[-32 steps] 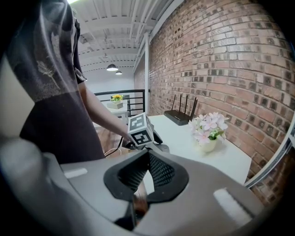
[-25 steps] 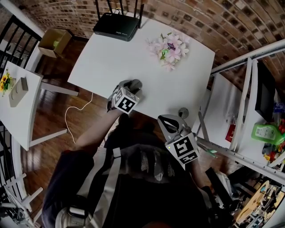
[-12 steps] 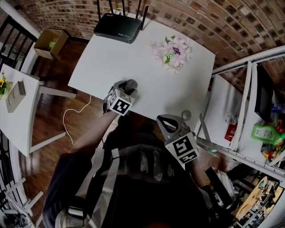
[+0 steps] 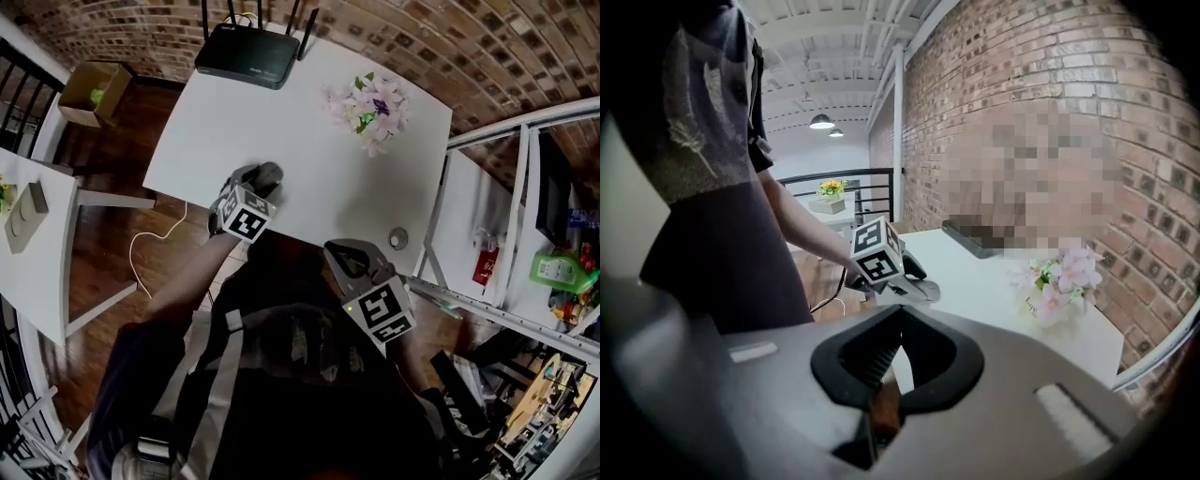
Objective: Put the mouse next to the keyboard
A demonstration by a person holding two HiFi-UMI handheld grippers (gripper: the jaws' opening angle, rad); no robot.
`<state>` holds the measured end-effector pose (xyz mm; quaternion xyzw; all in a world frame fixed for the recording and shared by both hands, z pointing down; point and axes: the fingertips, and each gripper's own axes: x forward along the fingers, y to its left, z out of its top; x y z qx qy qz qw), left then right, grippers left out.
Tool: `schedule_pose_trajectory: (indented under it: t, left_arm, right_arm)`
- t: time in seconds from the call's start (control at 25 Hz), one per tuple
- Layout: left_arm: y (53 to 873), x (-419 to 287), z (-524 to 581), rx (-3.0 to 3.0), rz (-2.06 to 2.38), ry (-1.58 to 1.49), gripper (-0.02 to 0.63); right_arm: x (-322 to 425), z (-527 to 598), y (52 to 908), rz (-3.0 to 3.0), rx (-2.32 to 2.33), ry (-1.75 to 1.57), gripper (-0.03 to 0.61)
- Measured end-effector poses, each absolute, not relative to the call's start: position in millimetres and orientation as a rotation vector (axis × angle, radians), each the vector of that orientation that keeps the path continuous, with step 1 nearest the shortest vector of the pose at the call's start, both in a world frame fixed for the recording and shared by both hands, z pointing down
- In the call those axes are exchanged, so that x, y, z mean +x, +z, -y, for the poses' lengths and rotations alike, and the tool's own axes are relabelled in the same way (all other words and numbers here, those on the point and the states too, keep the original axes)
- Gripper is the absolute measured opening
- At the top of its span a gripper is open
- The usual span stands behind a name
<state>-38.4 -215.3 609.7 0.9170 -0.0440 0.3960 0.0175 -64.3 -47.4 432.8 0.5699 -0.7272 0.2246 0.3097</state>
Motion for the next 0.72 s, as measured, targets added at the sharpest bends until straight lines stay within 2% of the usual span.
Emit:
schedule_pose_trajectory:
  t: [0.28, 0.72]
  left_arm:
    - [609.4, -45.5, 224.6, 2.868, 0.124, 1.216, 0.255]
    - [611.2, -59.9, 245.0, 2.798, 0.334, 1.259, 0.253]
  right_arm:
    - [-75.9, 49.2, 436.5, 1.903, 1.513, 0.636, 0.005]
    - [-59.0, 31.7, 435.3, 1.979, 1.540, 0.607, 0.005]
